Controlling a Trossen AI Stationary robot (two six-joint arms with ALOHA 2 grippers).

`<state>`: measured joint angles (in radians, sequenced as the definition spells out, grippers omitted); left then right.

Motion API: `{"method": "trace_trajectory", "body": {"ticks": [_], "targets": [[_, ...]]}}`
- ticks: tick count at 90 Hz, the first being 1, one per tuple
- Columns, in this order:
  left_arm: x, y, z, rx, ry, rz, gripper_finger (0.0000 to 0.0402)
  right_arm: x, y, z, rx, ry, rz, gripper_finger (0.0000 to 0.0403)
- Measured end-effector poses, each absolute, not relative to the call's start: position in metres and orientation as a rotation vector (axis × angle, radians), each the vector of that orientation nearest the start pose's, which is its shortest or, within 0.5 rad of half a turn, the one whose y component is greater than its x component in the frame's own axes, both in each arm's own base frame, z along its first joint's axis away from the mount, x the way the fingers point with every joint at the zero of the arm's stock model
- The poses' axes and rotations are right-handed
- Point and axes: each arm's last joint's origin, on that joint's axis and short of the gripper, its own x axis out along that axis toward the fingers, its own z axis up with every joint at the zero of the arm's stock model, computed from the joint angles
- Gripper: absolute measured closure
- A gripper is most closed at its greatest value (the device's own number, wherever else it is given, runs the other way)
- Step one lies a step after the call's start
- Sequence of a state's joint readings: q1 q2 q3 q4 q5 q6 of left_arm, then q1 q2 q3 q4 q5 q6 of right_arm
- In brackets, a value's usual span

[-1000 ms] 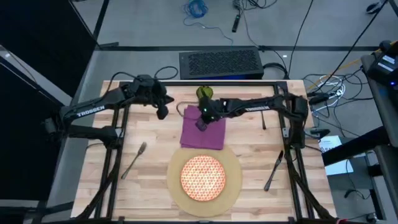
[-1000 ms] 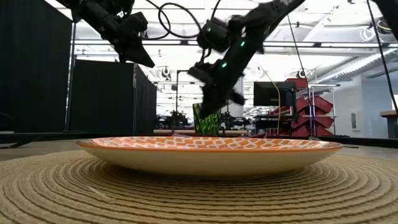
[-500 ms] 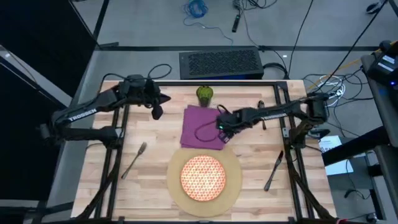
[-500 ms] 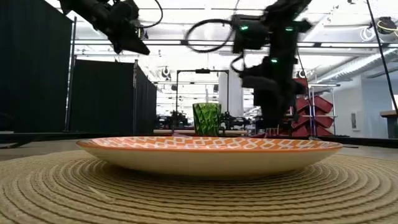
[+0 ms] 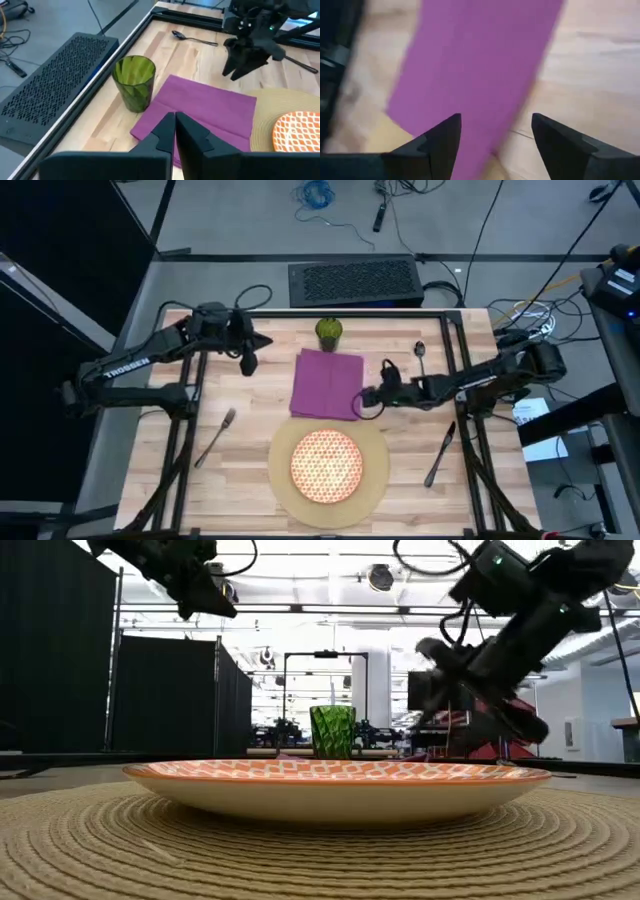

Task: Set table place
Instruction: Fold the purple napkin

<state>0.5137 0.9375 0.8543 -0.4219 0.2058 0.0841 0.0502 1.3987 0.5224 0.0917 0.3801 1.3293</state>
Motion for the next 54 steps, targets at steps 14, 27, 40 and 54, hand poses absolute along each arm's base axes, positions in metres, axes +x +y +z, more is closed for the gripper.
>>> {"method": "trace_trajectory", "body": {"ticks": [14,27,40,54], "targets": [[0.175,0.092,0.309,-0.096,0.484,0.281,0.0402,0.252,-0.001,0.137,1.084,0.430,-0.764,0.0192],[0.174,0.091,0.309,-0.100,0.494,0.280,0.0402,0.257,-0.002,0.126,1.111,0.434,-0.763,0.0202],[0.174,0.091,0.309,-0.097,0.488,0.281,0.0402,0.261,-0.002,0.119,1.120,0.446,-0.750,0.0204],[0.174,0.091,0.309,-0.098,0.491,0.281,0.0402,0.265,-0.002,0.112,1.153,0.466,-0.729,0.0204]]}}
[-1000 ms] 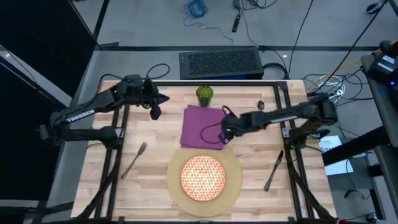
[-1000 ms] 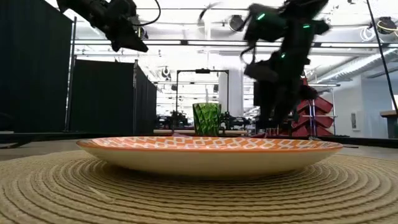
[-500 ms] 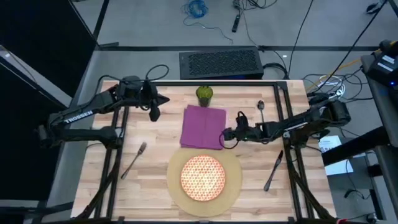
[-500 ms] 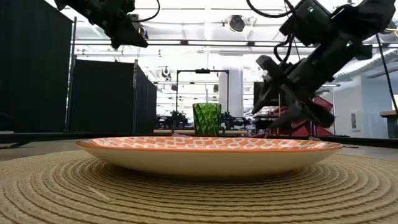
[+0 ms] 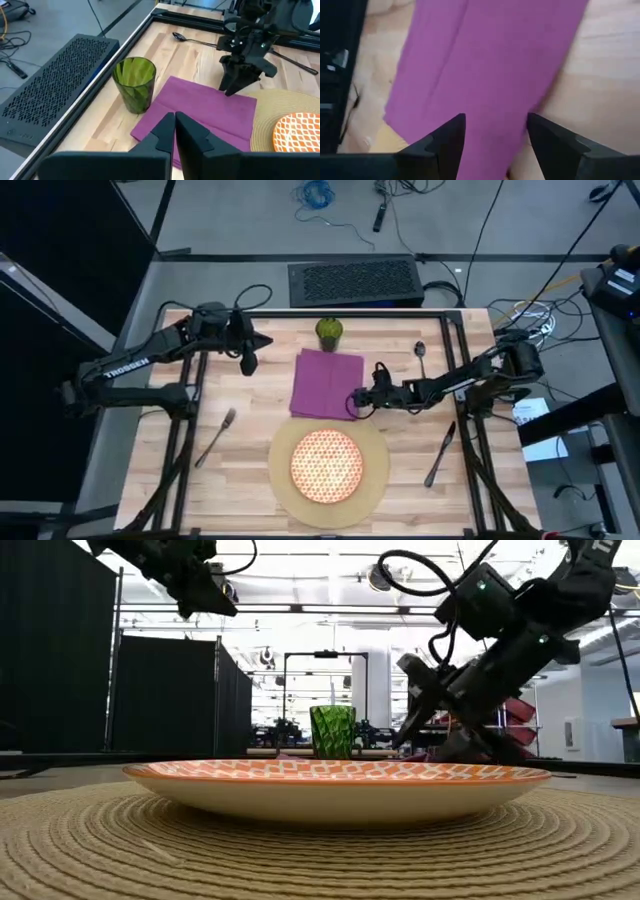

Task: Set table place
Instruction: Fold the purple napkin

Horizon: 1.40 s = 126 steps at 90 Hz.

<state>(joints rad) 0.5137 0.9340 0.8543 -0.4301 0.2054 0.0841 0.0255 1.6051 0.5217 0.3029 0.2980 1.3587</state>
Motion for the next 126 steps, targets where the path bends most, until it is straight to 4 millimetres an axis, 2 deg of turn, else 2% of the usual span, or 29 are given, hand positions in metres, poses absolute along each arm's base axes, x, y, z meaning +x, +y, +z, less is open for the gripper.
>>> {"method": "trace_trajectory", "body": {"ticks": [16,27,35,47,52,74,107,117,126], "targets": [[0.173,0.091,0.310,-0.097,0.489,0.281,0.0402,0.269,-0.001,0.108,1.174,0.444,-0.707,0.0209],[0.173,0.091,0.309,-0.099,0.495,0.281,0.0402,0.270,-0.001,0.106,1.176,0.453,-0.705,0.0236],[0.173,0.091,0.309,-0.099,0.494,0.281,0.0402,0.270,-0.001,0.106,1.163,0.465,-0.694,0.0275],[0.173,0.091,0.309,-0.099,0.494,0.281,0.0402,0.270,0.000,0.106,1.130,0.484,-0.677,0.0370],[0.173,0.091,0.309,-0.100,0.495,0.281,0.0402,0.270,0.000,0.106,1.114,0.495,-0.664,0.0391],[0.173,0.091,0.309,-0.100,0.495,0.281,0.0402,0.266,0.001,0.110,1.092,0.561,-0.604,0.0402],[0.173,0.091,0.309,-0.099,0.493,0.282,0.0402,0.239,0.006,0.146,1.036,0.630,-0.627,0.0403],[0.173,0.091,0.310,-0.095,0.484,0.282,0.0402,0.242,0.005,0.152,1.024,0.613,-0.607,0.0403],[0.174,0.091,0.311,-0.093,0.477,0.283,0.0402,0.254,0.001,0.159,0.985,0.602,-0.587,0.0403]]}}
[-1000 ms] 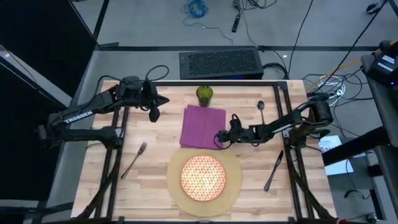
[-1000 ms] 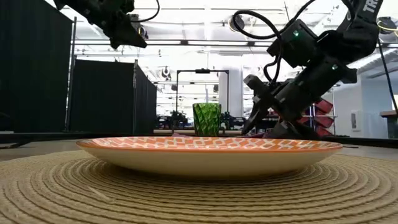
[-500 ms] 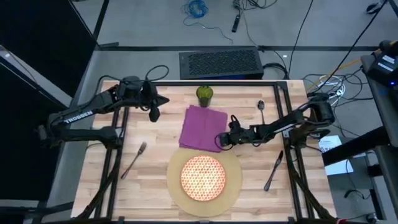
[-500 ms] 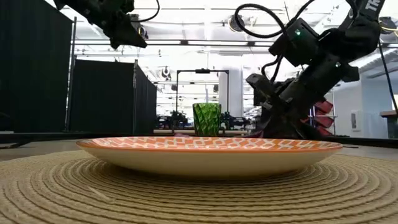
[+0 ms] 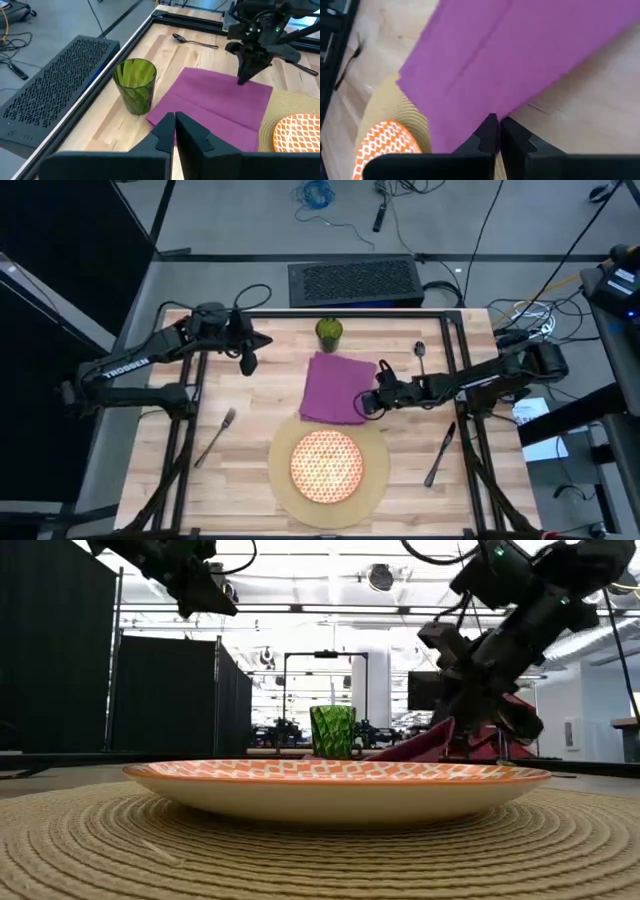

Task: Set table place
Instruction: Fold the purple napkin

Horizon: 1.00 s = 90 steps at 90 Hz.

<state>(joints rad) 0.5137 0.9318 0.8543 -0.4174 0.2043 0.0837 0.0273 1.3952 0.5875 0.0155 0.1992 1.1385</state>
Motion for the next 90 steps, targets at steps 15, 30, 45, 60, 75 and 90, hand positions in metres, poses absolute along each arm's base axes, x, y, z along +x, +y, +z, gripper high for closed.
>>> {"method": "trace_trajectory", "body": {"ticks": [15,30,45,60,75,90], "targets": [[0.174,0.091,0.311,-0.103,0.470,0.286,0.0402,0.287,-0.011,0.171,0.912,0.622,-0.524,0.0403],[0.174,0.091,0.311,-0.114,0.468,0.289,0.0402,0.323,-0.026,0.174,0.852,0.664,-0.461,0.0403],[0.174,0.091,0.311,-0.115,0.470,0.289,0.0402,0.357,-0.036,0.172,0.805,0.706,-0.413,0.0403],[0.174,0.091,0.311,-0.113,0.470,0.289,0.0402,0.383,-0.042,0.165,0.788,0.732,-0.377,0.0403],[0.174,0.091,0.311,-0.108,0.472,0.287,0.0402,0.396,-0.045,0.162,0.772,0.757,-0.361,0.0403],[0.174,0.091,0.311,-0.094,0.474,0.283,0.0402,0.400,-0.046,0.164,0.762,0.750,-0.350,0.0403]]}}
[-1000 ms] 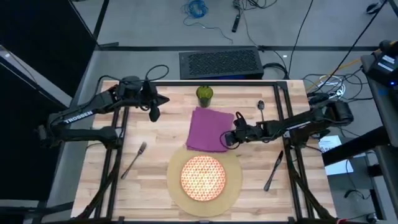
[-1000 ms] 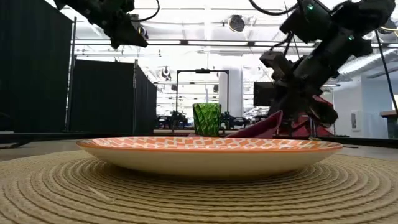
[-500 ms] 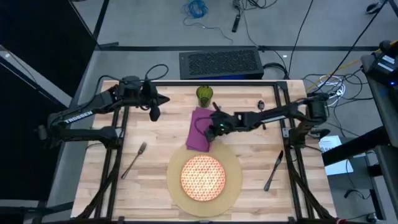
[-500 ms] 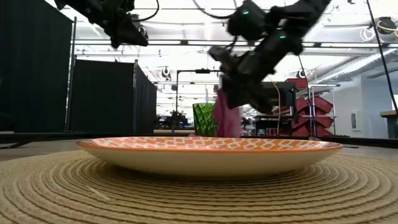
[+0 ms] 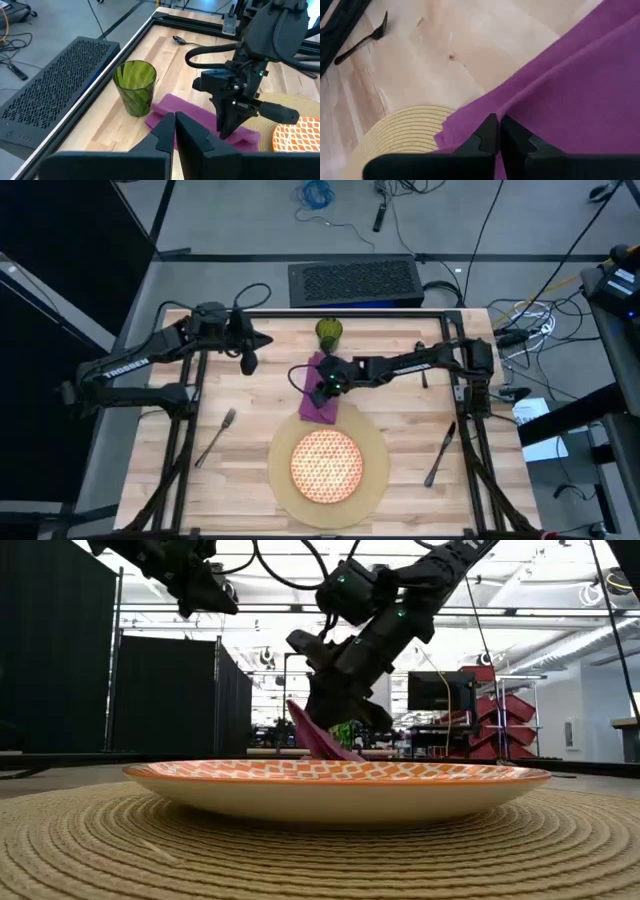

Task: Set table place
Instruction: Fold the purple napkin, then move the purple napkin to the left of the brown placemat

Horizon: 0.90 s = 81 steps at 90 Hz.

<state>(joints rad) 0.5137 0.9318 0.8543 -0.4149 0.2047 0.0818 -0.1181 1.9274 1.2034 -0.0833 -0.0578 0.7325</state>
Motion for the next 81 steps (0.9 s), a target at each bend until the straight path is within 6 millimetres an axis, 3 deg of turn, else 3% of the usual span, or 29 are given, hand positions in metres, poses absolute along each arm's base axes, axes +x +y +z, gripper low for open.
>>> {"method": "trace_trajectory", "body": {"ticks": [28,52,67,81], "targets": [[0.174,0.091,0.311,-0.090,0.473,0.283,0.0402,0.400,-0.044,0.164,0.766,0.761,-0.304,0.0391],[0.174,0.091,0.311,-0.089,0.470,0.283,0.0402,0.404,-0.043,0.168,0.789,0.722,-0.244,0.0291],[0.174,0.091,0.311,-0.089,0.469,0.283,0.0402,0.413,-0.044,0.181,0.799,0.593,-0.128,0.0227],[0.175,0.090,0.311,-0.116,0.462,0.262,0.0402,0.412,-0.048,0.198,0.752,0.649,-0.125,0.0199]]}}
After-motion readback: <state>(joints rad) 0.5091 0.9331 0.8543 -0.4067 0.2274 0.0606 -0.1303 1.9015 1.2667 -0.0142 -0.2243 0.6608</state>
